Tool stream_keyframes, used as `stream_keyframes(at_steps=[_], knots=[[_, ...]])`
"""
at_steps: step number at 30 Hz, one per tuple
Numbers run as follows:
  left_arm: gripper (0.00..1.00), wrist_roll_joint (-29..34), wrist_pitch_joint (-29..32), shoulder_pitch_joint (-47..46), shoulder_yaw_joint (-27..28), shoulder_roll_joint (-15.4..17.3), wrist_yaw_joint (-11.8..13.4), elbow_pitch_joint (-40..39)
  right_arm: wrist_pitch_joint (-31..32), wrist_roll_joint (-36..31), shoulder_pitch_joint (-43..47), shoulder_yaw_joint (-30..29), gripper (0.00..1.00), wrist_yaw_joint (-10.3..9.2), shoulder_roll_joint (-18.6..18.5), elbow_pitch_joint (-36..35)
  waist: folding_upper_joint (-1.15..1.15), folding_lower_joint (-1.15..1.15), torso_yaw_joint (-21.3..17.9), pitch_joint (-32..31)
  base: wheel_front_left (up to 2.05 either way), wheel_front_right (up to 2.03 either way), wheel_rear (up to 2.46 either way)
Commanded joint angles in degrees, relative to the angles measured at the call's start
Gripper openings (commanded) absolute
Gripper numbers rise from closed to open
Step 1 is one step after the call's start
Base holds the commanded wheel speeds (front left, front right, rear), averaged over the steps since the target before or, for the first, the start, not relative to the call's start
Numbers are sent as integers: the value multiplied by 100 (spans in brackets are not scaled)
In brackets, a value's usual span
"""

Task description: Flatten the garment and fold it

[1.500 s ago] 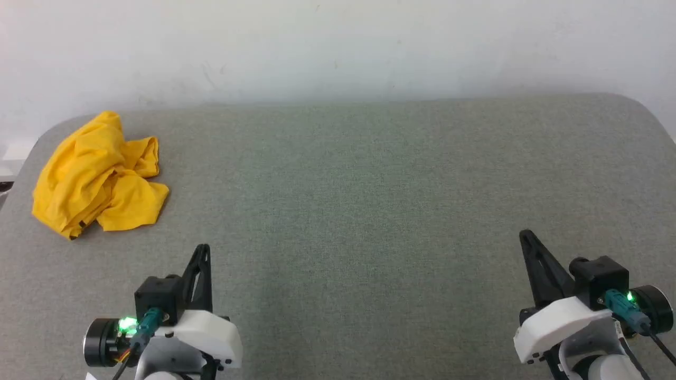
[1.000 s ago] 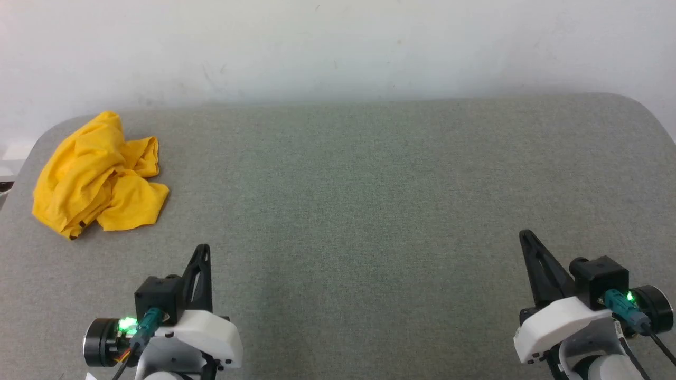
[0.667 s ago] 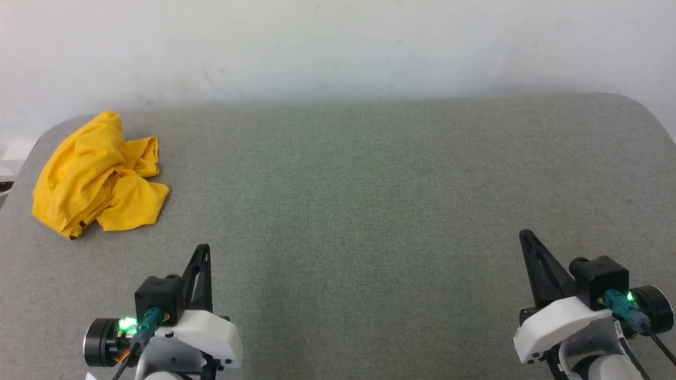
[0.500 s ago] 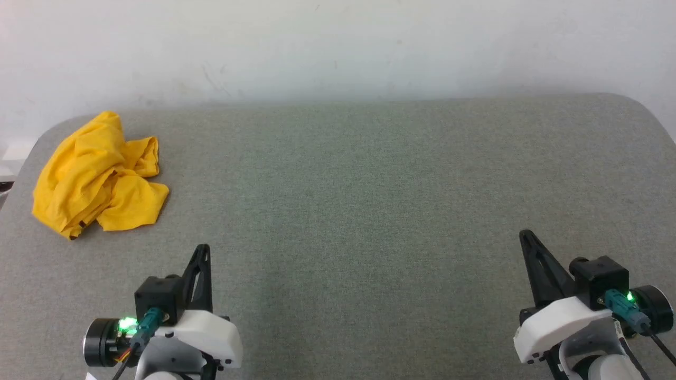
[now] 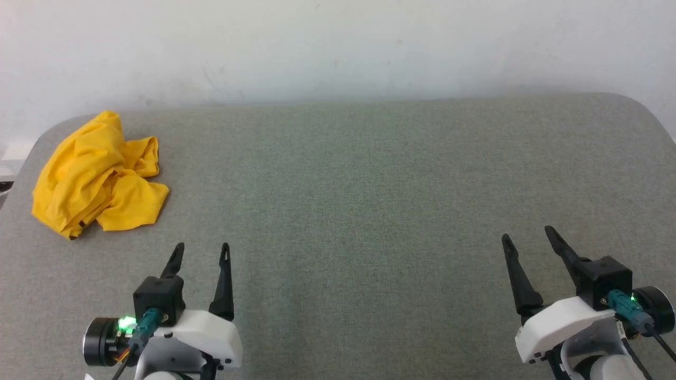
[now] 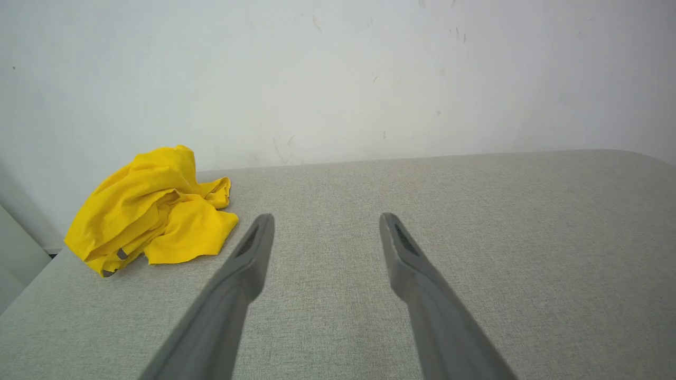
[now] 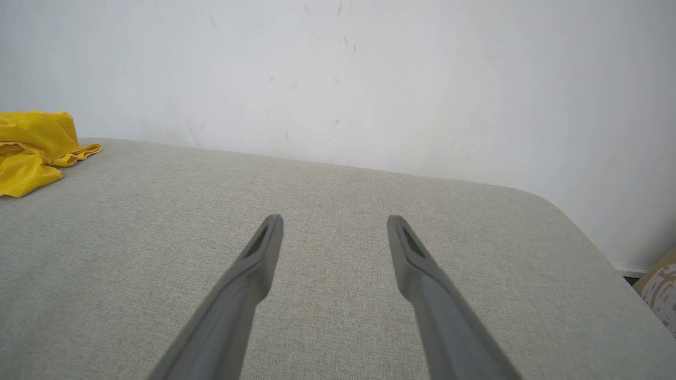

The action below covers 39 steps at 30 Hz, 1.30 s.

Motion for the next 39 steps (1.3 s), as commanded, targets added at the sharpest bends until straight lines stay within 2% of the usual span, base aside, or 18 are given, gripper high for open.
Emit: stream_keyframes(at_steps=[1, 21, 39], knots=[[100, -75, -79, 26, 0, -2, -2, -52, -73, 106, 25, -57, 100, -1, 1, 14, 0, 0, 0, 2, 0, 0, 0], [100, -299, -307, 83, 36, -7, -9, -253, -300, 362, 34, -269, 100, -3, 4, 170, 0, 0, 37, 57, 0, 0, 0], [100, -415, -524, 147, 30, -12, 60, -317, -515, 467, 58, -335, 100, -4, 7, 223, 0, 0, 238, 64, 0, 0, 0]])
